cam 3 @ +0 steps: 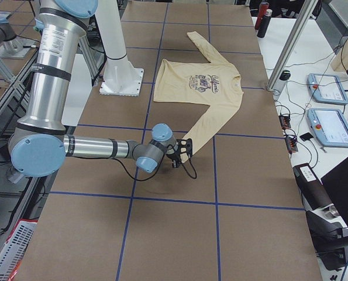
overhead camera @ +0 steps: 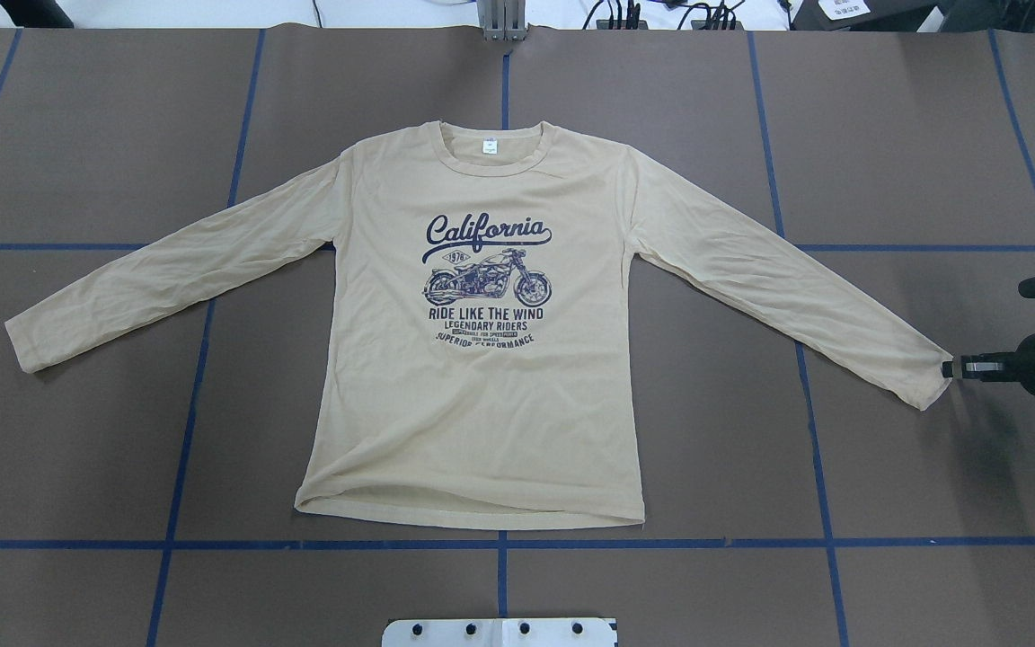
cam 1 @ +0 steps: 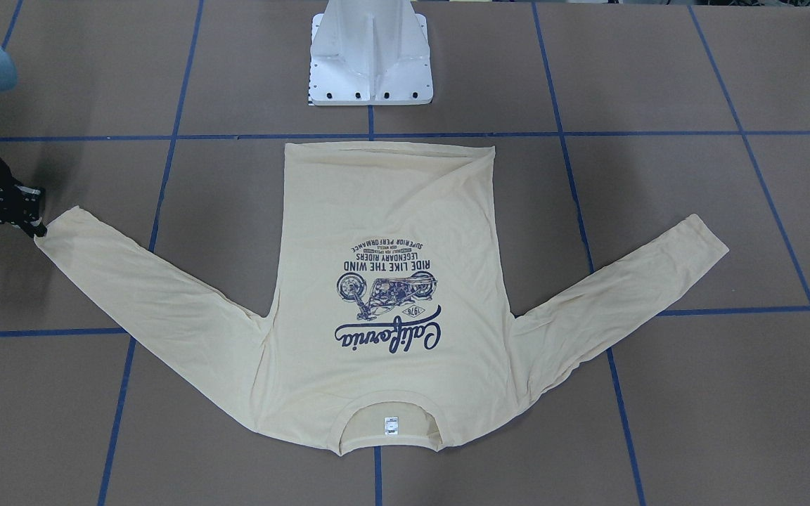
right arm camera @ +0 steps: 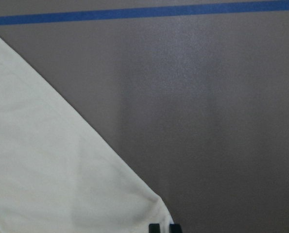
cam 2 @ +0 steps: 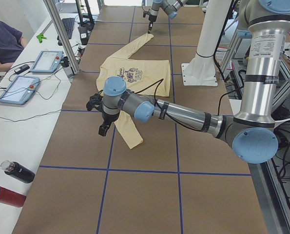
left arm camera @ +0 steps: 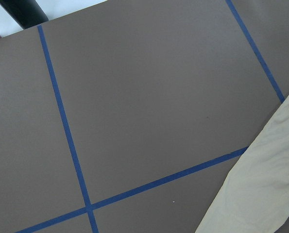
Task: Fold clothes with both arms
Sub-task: 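Move the right gripper down to the cuff of the sleeve nearest it, then grasp the sleeve cuff and carry it across the shirt toward the collar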
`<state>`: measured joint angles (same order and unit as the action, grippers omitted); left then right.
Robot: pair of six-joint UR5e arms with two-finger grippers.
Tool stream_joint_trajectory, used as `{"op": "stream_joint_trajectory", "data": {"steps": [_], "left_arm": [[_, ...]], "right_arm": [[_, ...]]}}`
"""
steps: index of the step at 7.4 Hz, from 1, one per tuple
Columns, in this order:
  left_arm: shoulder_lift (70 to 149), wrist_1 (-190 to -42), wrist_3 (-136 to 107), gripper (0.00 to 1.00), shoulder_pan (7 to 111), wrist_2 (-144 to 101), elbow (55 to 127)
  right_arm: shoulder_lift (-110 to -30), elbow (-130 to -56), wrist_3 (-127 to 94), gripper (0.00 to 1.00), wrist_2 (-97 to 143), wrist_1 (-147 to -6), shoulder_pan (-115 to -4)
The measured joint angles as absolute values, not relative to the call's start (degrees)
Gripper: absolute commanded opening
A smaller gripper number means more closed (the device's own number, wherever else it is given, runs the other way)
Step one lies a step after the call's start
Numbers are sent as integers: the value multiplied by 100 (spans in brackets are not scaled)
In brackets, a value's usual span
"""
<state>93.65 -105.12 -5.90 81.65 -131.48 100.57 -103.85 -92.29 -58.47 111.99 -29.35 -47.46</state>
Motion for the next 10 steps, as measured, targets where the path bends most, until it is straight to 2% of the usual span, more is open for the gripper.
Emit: {"op": "stream_joint_trajectory", "data": {"steps": [3,4,6,8,10], "left_arm": [[9354,-10512,-589,100,8165,-13148,10056],[9352,-10512,-589,100,8165,-13149,10055],[9352,-10512,-589,100,8165,-13149,10055],[9351,-10512,-589,100,8161,-13145,10053],[9357,-10512,-600,100,8151,-13147,10045]], "right_arm": [[-10371,-9300,-5706,0,11271,-2965,-4921],[-10327,-9529,-5693,0,11388,-3224,-5051],[-9905,-10679,-5689,0,11616,-4941,-5309],[-8914,-11388,-5754,0,11620,-6698,-5350],[-7506,-11425,-5856,0,11438,-8220,-5081]]}}
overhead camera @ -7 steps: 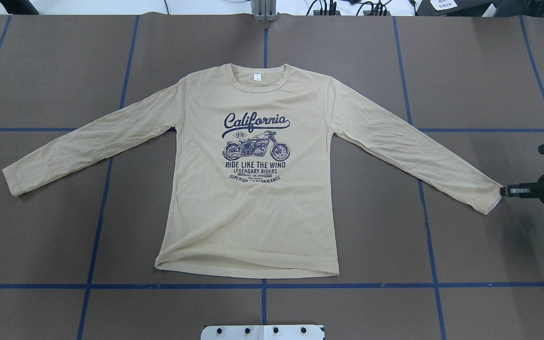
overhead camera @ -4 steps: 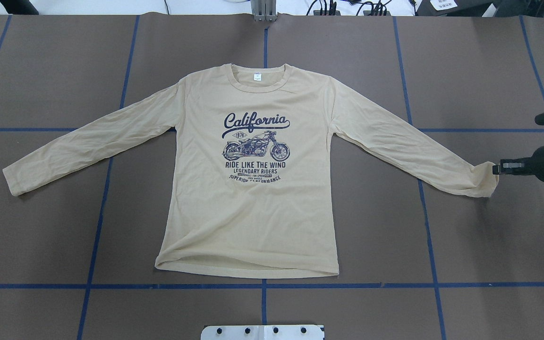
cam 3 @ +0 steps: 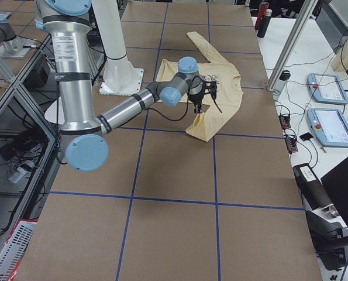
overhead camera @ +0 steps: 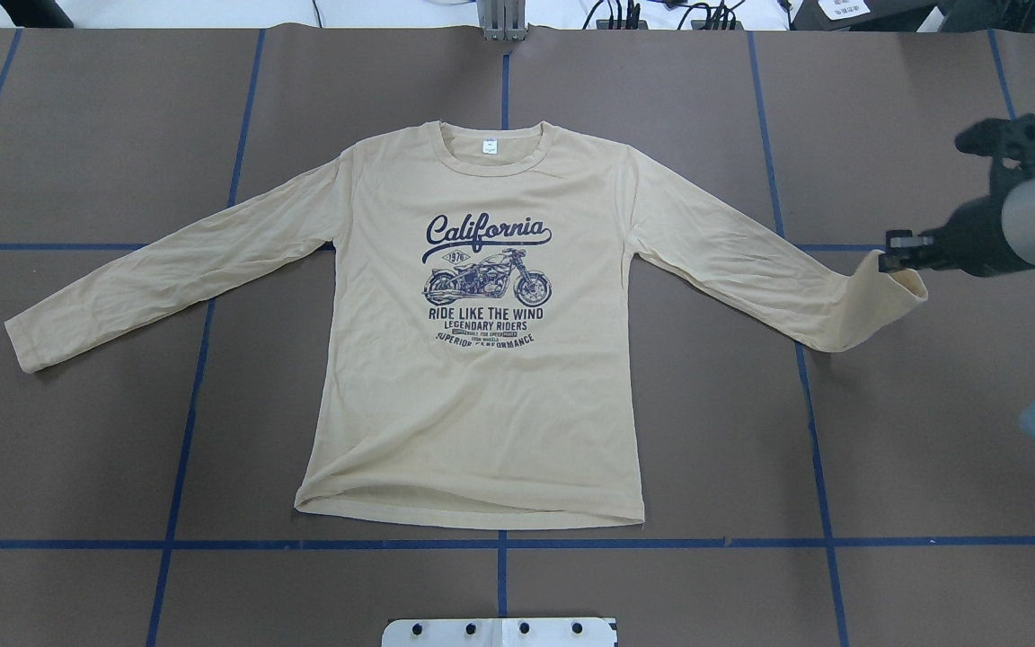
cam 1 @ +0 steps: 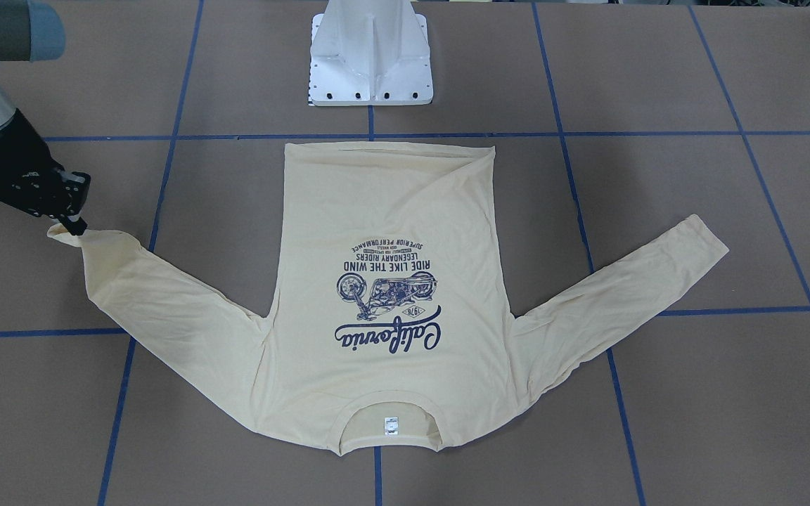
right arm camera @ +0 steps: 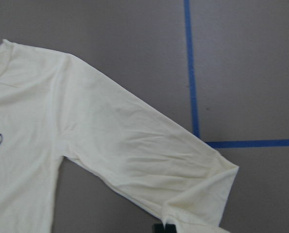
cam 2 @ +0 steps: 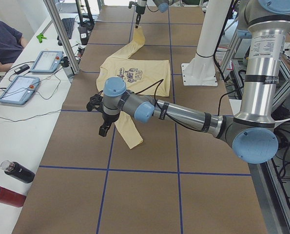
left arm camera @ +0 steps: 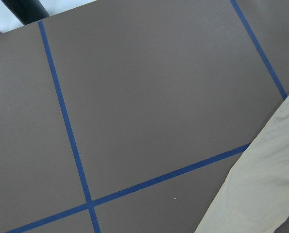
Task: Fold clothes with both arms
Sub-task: 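Grasp the sleeve cuff and carry it across the shirt toward the collar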
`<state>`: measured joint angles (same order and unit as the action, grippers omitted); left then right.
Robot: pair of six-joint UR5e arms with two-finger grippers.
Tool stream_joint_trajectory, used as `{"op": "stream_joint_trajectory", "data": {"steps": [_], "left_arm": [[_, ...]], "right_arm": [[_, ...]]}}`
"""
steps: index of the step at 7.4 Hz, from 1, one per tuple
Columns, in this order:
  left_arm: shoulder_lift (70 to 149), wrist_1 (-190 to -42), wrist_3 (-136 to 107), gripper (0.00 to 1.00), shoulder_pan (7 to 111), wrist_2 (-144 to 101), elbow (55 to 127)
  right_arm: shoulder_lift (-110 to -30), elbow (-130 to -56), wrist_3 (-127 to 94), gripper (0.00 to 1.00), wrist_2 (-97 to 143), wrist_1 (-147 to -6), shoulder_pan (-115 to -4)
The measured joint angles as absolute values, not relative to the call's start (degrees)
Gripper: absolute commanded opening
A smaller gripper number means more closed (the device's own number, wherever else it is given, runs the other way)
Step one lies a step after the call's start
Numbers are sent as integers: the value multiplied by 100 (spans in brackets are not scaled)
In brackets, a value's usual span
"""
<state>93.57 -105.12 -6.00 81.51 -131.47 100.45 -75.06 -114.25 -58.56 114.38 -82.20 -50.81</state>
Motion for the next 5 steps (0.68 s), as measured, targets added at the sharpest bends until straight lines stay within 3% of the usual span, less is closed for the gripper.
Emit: {"op": "stream_joint_trajectory", "data": {"steps": [3,5], "left_arm": [[9360,-10519,-606,100,8148,-13141,9990],[9359,-10520,-601,100,8151,-13140,9975]], "right_arm": [[-5632,-10714,-6474,0,10500,-9347,-4423],[-4409,-9550,-6799,0,9938,-9395,-4168]]}}
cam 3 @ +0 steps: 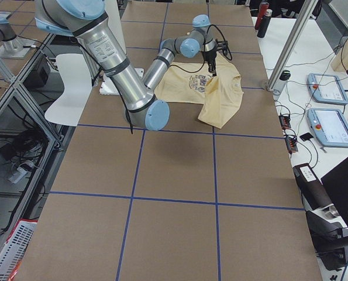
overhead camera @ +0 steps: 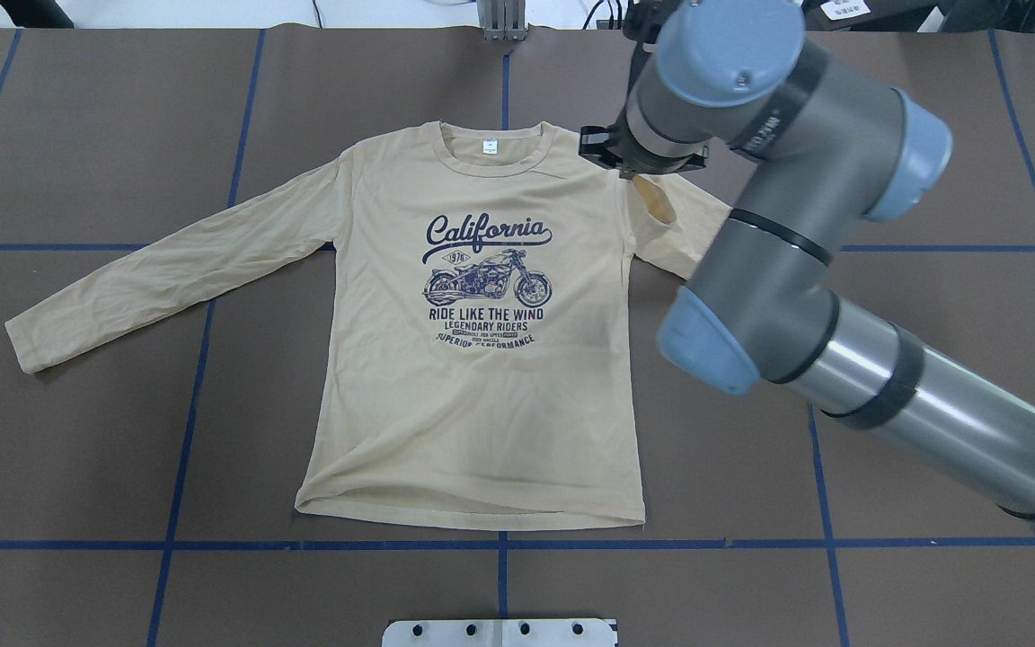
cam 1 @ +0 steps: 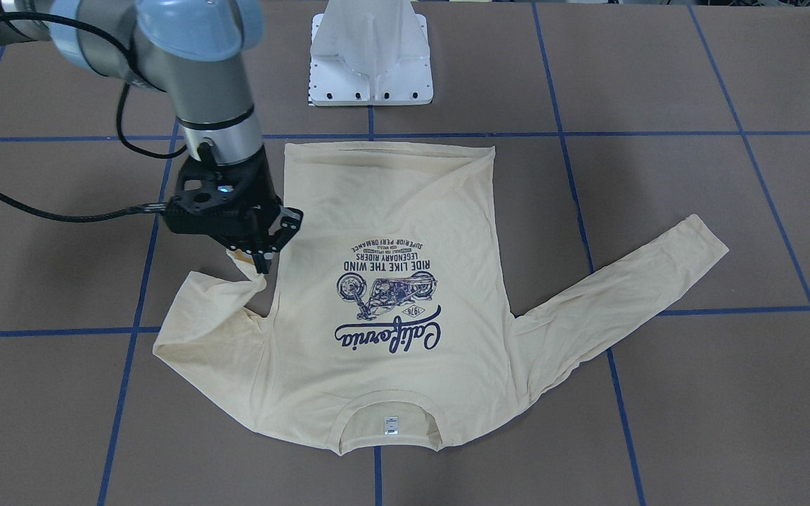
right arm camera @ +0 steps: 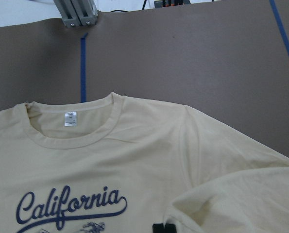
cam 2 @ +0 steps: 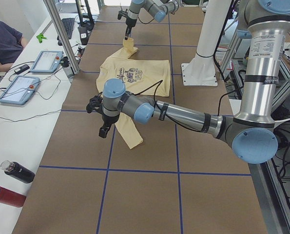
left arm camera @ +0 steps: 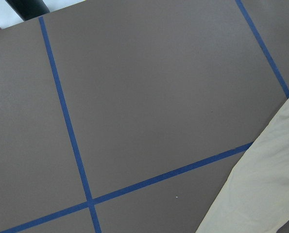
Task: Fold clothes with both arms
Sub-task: 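Grasp the sleeve cuff and carry it across the shirt toward the collar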
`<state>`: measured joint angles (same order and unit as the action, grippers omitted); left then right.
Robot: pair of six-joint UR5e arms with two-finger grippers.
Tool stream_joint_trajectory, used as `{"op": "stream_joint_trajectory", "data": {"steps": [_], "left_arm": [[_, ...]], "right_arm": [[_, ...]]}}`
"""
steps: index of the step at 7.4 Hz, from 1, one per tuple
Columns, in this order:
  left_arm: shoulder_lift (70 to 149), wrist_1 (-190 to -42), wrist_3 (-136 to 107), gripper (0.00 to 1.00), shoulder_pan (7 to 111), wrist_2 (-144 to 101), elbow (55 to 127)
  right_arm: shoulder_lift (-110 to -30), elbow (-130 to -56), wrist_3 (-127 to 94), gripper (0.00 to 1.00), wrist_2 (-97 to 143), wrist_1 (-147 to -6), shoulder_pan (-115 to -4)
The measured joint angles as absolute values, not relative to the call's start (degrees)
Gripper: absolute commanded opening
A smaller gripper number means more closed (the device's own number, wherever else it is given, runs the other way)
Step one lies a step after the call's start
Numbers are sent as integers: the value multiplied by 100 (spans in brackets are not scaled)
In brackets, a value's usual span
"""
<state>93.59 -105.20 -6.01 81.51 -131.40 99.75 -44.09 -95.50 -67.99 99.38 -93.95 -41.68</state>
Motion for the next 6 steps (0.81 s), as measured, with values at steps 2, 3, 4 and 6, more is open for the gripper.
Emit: {"op": "stream_joint_trajectory", "data": {"steps": [2,3,4,6], "left_arm": [[9353,-10521,-598,100,8152,-13142,9969],[9352,-10520,-598,100,8150,-13143,9965],[9352,-10521,-600,100,8148,-13144,9963],[9352,-10521,-605,100,8151,-13147,9979]], "right_arm": [[-3069,-7905,-7036,0,9584,-9196,-3978],[-2539,-7008,-7165,0,9284,-8766,-3820],[-2190,-6327,-7274,0,9028,-8338,-3640],[-1684,-5518,-7350,0,8725,-7924,-3350]]}}
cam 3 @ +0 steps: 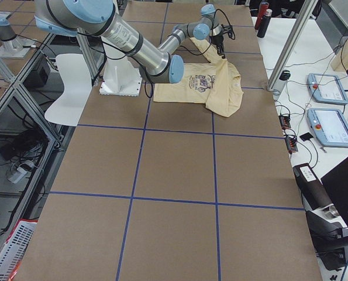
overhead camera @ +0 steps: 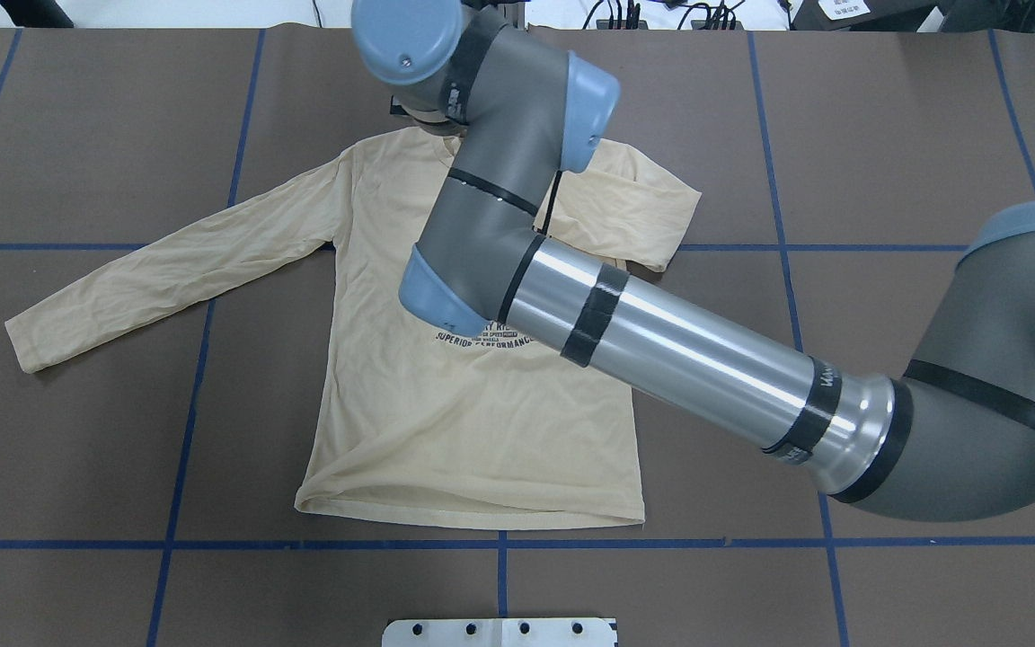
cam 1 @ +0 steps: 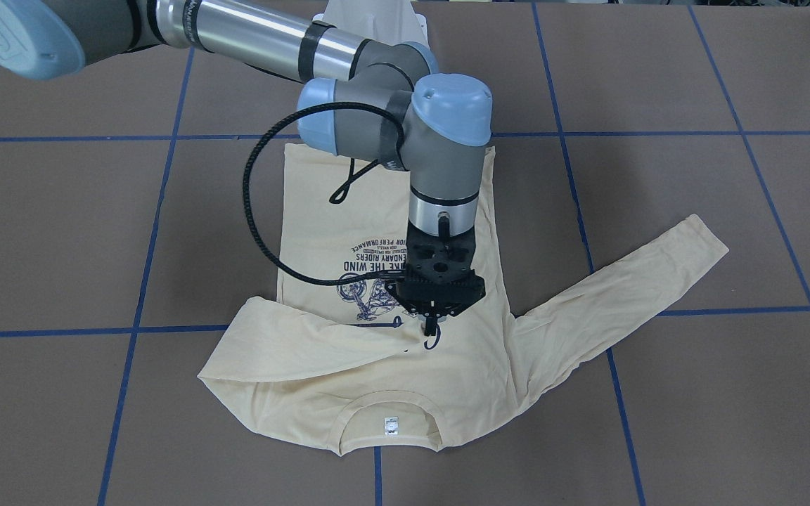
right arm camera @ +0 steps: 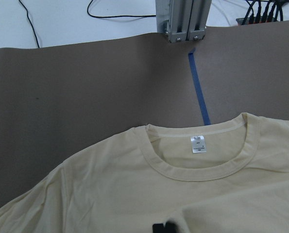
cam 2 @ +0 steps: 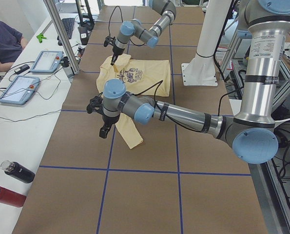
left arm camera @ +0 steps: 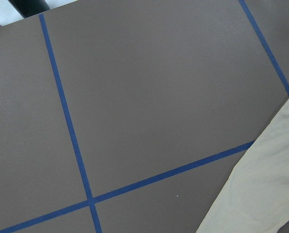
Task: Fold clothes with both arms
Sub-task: 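Grasp the sleeve cuff and carry it across the shirt toward the collar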
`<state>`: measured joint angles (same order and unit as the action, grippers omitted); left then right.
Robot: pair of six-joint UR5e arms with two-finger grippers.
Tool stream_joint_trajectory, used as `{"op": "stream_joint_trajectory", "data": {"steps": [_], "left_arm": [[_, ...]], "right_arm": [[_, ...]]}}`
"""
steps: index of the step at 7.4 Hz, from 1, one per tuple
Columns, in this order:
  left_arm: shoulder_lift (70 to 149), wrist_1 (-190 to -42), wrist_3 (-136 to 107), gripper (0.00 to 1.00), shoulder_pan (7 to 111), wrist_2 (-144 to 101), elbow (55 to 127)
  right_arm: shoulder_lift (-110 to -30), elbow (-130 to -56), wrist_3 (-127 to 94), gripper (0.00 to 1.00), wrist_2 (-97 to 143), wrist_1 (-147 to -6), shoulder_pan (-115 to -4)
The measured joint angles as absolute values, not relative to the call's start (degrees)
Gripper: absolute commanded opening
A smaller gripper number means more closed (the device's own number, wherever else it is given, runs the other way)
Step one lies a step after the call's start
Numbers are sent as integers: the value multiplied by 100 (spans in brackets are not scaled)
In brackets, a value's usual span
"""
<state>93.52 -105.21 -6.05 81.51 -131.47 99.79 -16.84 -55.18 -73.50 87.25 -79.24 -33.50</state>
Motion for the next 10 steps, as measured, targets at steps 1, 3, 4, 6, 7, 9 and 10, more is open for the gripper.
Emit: {"op": "stream_joint_trajectory", "data": {"steps": [1,3,4,6,7,9,10], "left_arm": [[9351,-10520,-606,100,8158,-13148,9990],[9352,-10515,-606,100,8164,-13149,10020],[9352,-10513,-606,100,8164,-13148,10025],[9352,-10514,-607,100,8165,-13145,10009],[9352,-10517,-607,100,8165,-13145,10006],[9352,-10517,-607,100,8161,-13144,9994],[9353,-10518,-606,100,8154,-13142,9979]], "right_arm": [[-1381,-5003,-7365,0,8622,-7618,-3256],[-1051,-4429,-7393,0,8463,-7188,-3124],[-901,-4297,-7429,0,8423,-7126,-3071],[-654,-4106,-7491,59,8382,-7097,-2989],[-609,-4075,-7496,80,8354,-7094,-2972],[-578,-4069,-7481,98,8313,-7095,-2969],[-577,-4098,-7455,99,8328,-7100,-2982]]}}
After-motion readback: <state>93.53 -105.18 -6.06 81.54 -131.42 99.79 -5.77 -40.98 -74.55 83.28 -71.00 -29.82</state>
